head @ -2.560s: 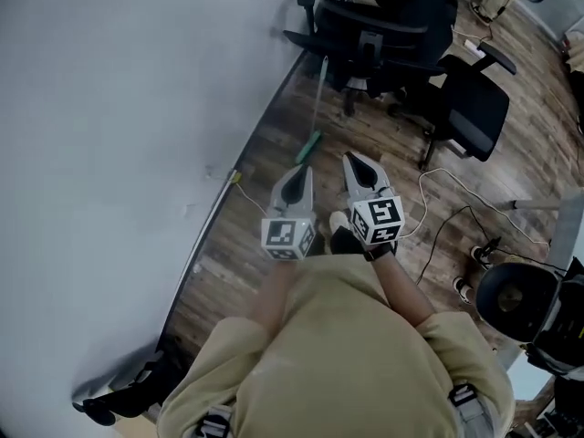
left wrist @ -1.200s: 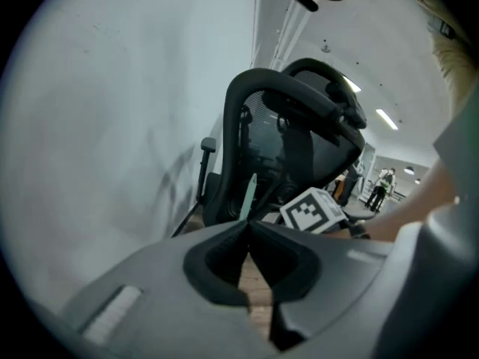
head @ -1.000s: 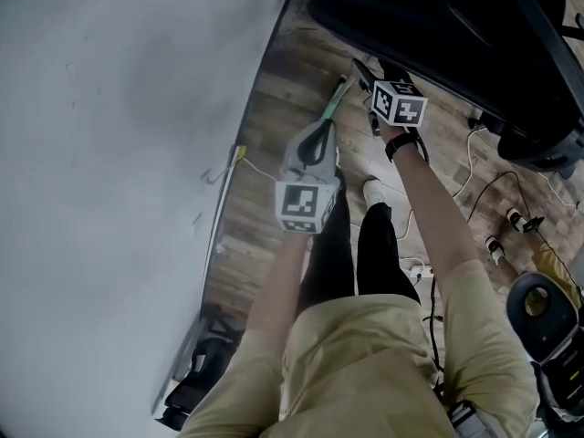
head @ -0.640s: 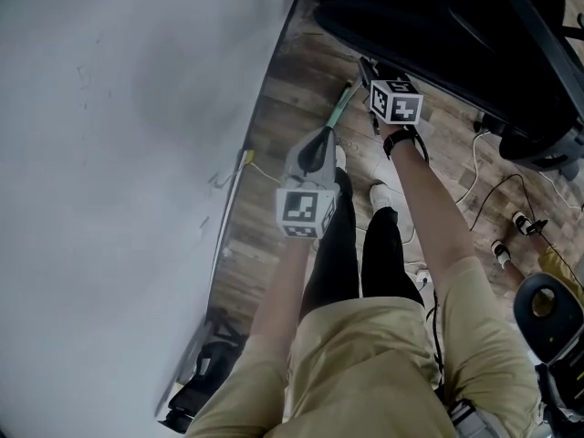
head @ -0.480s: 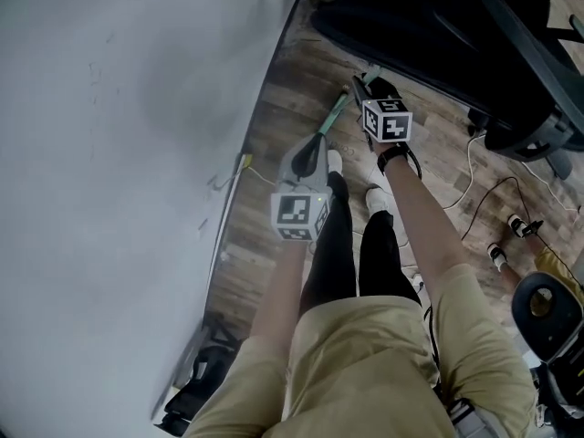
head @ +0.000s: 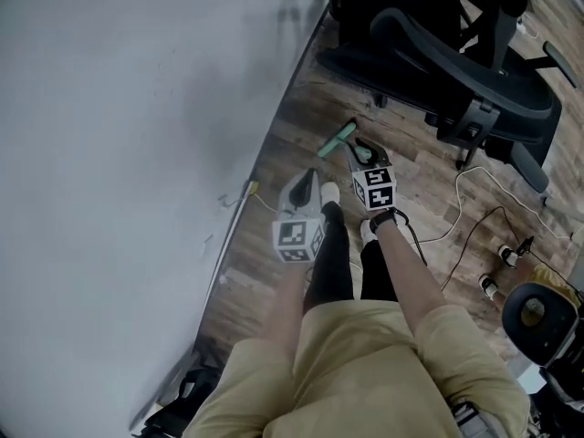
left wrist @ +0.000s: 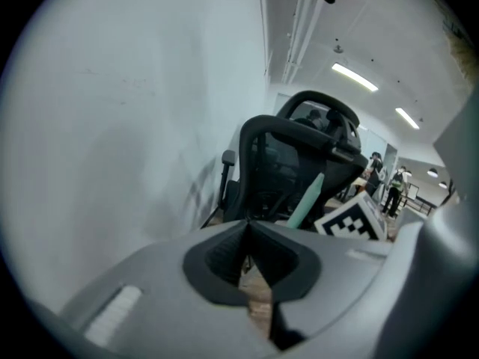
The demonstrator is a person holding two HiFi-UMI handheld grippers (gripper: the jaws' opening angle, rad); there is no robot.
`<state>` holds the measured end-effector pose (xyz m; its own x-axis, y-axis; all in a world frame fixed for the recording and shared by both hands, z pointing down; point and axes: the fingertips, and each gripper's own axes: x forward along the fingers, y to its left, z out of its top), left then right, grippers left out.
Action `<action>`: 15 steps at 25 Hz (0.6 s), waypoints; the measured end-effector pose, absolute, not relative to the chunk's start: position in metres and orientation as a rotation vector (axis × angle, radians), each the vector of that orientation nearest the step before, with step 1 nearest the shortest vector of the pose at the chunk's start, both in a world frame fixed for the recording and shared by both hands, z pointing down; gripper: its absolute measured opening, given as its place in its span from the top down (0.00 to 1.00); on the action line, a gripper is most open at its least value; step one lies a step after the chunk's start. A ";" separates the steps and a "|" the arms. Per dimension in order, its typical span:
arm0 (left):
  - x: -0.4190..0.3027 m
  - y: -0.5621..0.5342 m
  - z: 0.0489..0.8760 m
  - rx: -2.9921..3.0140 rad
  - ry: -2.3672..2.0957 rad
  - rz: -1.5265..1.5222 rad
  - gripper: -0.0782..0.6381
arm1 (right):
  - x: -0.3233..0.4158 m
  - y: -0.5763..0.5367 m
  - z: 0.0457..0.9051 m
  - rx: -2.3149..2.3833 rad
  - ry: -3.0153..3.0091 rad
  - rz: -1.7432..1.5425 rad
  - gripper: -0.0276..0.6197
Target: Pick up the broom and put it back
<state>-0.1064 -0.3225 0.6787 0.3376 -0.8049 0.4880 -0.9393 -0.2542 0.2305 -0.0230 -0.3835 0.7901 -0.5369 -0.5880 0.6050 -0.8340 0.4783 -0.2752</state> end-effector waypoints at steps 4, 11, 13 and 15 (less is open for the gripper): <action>-0.108 -0.301 0.627 2.107 -1.601 0.354 0.89 | -0.013 -0.365 0.703 1.247 -2.364 0.694 0.81; -0.113 -0.289 0.501 2.143 -1.810 0.229 0.89 | -0.012 -0.337 0.522 1.281 -2.626 0.448 0.81; -0.110 -0.279 0.469 2.170 -1.851 0.206 0.89 | -0.009 -0.319 0.479 1.283 -2.694 0.398 0.81; -0.106 -0.267 0.437 2.194 -1.893 0.184 0.89 | -0.004 -0.300 0.443 1.288 -2.770 0.390 0.81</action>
<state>-0.1063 -0.2671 0.4370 0.1538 -0.9565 0.2480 -0.9863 -0.1336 0.0963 -0.0042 -0.2997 0.4428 -0.6483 -0.7440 0.1618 -0.7597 0.6182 -0.2014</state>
